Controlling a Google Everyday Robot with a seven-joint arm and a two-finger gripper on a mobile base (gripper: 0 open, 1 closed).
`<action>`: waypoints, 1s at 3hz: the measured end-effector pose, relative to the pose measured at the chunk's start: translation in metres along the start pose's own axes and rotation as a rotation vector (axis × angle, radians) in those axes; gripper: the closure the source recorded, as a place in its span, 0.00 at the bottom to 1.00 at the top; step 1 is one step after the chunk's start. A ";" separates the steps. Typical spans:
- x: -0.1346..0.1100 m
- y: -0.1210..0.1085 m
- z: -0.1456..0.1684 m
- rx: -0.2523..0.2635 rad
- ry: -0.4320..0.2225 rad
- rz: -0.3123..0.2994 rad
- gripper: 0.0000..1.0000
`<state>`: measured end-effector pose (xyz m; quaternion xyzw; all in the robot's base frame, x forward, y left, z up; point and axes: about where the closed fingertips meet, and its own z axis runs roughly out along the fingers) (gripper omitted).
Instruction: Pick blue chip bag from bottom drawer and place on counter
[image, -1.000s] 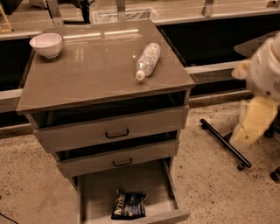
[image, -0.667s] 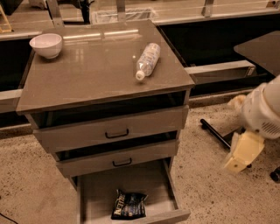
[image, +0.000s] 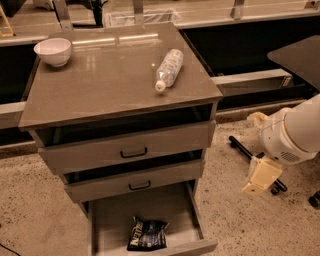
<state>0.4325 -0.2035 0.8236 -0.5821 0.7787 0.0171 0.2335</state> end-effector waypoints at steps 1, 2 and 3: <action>-0.010 0.007 0.051 -0.083 -0.083 -0.006 0.00; -0.003 0.048 0.143 -0.195 -0.218 0.024 0.00; -0.003 0.075 0.207 -0.183 -0.293 -0.014 0.00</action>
Offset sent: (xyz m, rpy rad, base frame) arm 0.0261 0.1019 -0.3077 0.4638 -0.0098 0.0234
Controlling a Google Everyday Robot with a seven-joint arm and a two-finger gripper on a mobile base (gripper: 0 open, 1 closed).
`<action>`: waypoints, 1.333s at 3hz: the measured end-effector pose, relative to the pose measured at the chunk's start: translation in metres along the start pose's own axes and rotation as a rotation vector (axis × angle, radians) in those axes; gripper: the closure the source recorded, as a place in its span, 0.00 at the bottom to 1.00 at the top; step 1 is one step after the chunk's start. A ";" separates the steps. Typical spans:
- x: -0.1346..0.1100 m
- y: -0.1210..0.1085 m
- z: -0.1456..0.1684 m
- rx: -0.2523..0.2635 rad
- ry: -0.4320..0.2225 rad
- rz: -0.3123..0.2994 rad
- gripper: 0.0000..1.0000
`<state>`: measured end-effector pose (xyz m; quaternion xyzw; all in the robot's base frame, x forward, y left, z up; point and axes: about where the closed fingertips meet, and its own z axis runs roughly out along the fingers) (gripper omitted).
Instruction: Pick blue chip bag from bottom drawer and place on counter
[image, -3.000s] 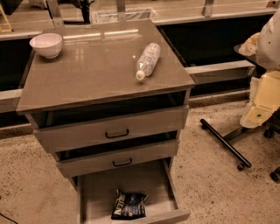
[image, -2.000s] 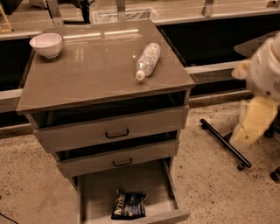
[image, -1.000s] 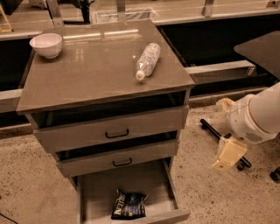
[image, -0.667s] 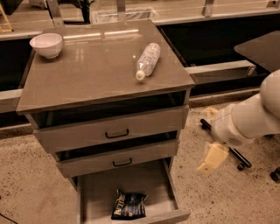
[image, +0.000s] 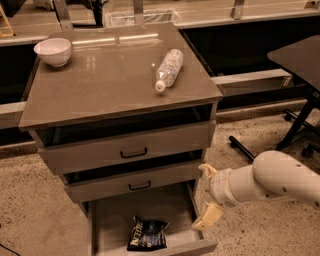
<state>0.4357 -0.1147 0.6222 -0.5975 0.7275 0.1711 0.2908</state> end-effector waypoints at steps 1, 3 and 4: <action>-0.004 -0.020 0.002 0.074 -0.012 -0.005 0.00; -0.054 0.000 0.085 -0.109 -0.268 -0.040 0.00; -0.078 0.032 0.176 -0.145 -0.378 -0.110 0.00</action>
Offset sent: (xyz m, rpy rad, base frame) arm 0.0377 0.0525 -0.0343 0.4357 0.0307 0.1290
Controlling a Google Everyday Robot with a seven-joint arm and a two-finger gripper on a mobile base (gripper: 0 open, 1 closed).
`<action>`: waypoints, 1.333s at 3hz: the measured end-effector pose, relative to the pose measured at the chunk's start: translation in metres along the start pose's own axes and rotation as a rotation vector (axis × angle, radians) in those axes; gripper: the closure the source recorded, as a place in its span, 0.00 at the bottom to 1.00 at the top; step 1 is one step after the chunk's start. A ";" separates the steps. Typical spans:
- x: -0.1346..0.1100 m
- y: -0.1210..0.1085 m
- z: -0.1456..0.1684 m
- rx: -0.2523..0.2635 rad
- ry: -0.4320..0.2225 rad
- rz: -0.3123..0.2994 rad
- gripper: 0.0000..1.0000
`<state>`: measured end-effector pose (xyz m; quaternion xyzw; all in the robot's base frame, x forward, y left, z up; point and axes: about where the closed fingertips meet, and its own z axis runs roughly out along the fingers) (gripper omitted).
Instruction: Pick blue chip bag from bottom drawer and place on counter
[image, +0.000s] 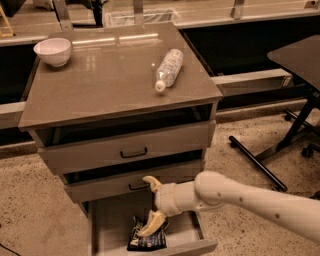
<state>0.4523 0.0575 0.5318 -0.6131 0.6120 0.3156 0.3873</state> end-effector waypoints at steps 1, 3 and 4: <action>-0.001 -0.017 0.043 0.061 -0.136 -0.055 0.00; 0.076 -0.053 0.072 0.062 -0.142 -0.005 0.00; 0.160 -0.030 0.085 -0.039 -0.077 0.008 0.00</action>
Offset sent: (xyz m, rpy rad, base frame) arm 0.0146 0.0371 -0.0192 0.1160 -0.0715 -0.0040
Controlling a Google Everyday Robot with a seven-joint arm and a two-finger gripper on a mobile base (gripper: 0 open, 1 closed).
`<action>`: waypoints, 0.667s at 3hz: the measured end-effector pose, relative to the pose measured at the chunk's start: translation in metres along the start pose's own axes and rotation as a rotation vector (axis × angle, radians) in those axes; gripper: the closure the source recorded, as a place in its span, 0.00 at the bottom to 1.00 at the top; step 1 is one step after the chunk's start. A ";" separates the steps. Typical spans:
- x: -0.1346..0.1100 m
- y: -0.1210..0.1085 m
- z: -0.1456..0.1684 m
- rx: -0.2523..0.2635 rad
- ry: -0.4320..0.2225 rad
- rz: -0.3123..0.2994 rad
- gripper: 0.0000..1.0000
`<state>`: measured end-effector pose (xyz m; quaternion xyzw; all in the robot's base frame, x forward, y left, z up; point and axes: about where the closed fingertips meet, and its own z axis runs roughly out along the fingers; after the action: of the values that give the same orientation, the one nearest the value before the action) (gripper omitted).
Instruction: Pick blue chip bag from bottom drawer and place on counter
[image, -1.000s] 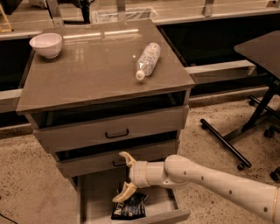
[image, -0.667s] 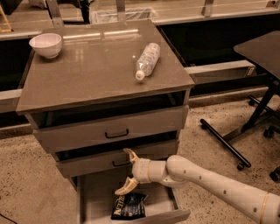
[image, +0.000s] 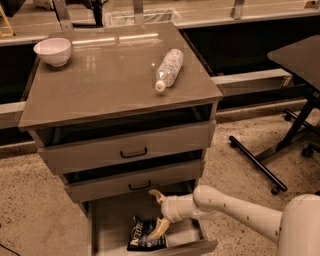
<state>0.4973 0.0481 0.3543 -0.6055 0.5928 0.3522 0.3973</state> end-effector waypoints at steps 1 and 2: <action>0.061 0.028 0.008 -0.101 0.006 0.007 0.00; 0.076 0.036 0.011 -0.129 0.001 0.014 0.00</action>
Offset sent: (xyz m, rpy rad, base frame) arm -0.0258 -0.0196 -0.0634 -0.0112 0.0527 0.0913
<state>0.4655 0.0250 0.2795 -0.6257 0.5733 0.3923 0.3549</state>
